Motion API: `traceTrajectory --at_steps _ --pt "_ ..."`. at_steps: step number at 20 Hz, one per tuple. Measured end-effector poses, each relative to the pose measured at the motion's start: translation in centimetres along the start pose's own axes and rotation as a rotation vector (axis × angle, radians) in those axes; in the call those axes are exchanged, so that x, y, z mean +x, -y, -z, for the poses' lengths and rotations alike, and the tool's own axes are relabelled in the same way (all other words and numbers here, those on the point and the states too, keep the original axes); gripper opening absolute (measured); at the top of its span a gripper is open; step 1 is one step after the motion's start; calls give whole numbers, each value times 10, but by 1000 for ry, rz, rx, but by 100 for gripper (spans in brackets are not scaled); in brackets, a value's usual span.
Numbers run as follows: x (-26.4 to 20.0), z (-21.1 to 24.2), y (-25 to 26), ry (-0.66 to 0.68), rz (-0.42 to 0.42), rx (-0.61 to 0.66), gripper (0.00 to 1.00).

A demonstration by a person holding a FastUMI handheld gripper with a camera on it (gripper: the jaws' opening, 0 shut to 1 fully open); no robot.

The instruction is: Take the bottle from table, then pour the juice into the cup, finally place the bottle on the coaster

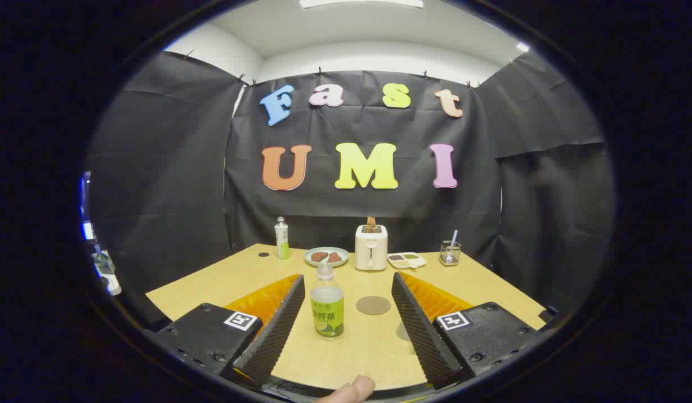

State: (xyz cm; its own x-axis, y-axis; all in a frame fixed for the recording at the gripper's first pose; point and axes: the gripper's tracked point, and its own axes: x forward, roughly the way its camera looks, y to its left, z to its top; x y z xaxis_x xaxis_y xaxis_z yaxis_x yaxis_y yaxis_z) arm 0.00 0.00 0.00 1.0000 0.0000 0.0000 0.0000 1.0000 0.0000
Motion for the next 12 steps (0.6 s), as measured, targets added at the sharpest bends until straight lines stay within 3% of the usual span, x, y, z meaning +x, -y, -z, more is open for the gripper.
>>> traceTrajectory --at_steps 12 --pt "17 10 2 -1 28 6 100"
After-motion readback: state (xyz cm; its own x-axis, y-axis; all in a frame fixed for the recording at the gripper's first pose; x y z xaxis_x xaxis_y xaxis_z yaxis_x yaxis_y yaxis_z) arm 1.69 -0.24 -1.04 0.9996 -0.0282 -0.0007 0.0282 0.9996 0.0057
